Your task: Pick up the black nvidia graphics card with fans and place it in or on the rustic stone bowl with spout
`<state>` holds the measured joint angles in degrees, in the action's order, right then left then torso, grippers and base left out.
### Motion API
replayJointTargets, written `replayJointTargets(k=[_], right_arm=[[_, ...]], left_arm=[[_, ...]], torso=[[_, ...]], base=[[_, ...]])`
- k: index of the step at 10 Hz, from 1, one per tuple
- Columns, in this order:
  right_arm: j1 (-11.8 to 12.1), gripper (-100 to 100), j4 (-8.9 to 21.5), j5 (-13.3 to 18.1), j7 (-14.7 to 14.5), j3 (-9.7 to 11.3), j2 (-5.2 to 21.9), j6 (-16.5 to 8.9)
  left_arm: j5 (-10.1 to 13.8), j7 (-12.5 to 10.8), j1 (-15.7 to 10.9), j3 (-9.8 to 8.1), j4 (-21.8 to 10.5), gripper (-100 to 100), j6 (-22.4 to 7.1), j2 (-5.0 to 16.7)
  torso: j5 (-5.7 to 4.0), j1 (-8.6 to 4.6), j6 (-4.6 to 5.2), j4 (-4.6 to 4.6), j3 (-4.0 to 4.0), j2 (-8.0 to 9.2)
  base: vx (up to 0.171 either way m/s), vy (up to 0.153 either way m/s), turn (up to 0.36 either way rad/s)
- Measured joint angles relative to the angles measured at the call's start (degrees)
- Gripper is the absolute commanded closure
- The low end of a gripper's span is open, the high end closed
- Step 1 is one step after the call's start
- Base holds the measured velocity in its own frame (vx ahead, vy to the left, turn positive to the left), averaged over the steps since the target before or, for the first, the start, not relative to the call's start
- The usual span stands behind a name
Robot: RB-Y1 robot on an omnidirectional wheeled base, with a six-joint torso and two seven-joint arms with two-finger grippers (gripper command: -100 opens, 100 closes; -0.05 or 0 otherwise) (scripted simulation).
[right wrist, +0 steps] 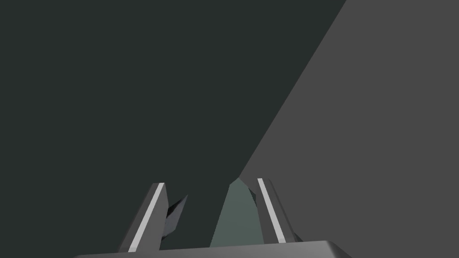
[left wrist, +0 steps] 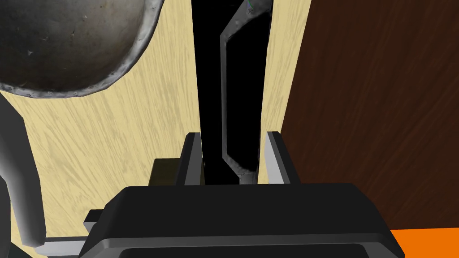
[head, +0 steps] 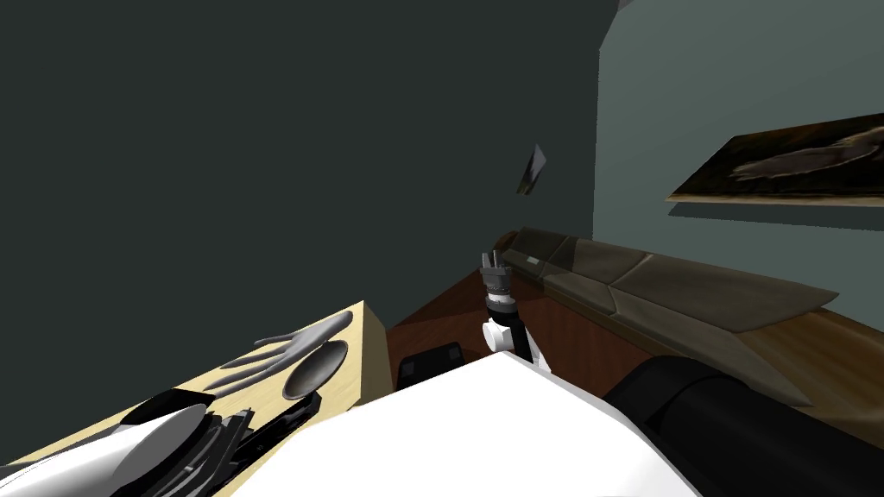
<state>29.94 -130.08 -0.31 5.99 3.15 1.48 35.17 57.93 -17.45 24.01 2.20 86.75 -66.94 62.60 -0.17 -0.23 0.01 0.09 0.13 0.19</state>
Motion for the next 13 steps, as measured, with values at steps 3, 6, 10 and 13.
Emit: replayJointTargets(k=[3, 6, 10, 13], right_arm=[[0.0, 0, 0.0, 0.0, 0.0, 0.0, 0.0, 0.0], [0.01, 0, 0.0, 0.0, 0.0, 0.0, 0.0, 0.0], [0.02, 0, 0.0, 0.0, 0.0, -0.01, 0.0, 0.01], [0.02, 0, -0.01, 0.0, 0.0, -0.01, 0.01, 0.01]], left_arm=[[3.7, -0.96, -0.87, -1.07, 1.44, 100, -3.13, 2.95], [7.23, -1.61, -1.72, -2.08, 2.78, 100, -5.83, 5.89], [11.28, -3.68, -1.74, -4.19, 7.0, 100, -9.09, 10.0], [12.88, -5.46, -1.48, -5.58, 10.18, 100, -10.55, 11.94]], torso=[[-0.06, -0.05, -0.01, 0.0, -0.03, -0.07], [-0.12, -0.14, 0.02, 0.01, -0.06, -0.13], [-0.17, -0.14, -0.03, -0.02, -0.23, -0.48], [-0.16, -0.02, -0.07, -0.03, -0.26, -0.53]], base=[[-0.039, -0.033, -0.052], [-0.013, -0.039, -0.037], [0.075, -0.02, 0.068], [0.099, 0.012, 0.081]])
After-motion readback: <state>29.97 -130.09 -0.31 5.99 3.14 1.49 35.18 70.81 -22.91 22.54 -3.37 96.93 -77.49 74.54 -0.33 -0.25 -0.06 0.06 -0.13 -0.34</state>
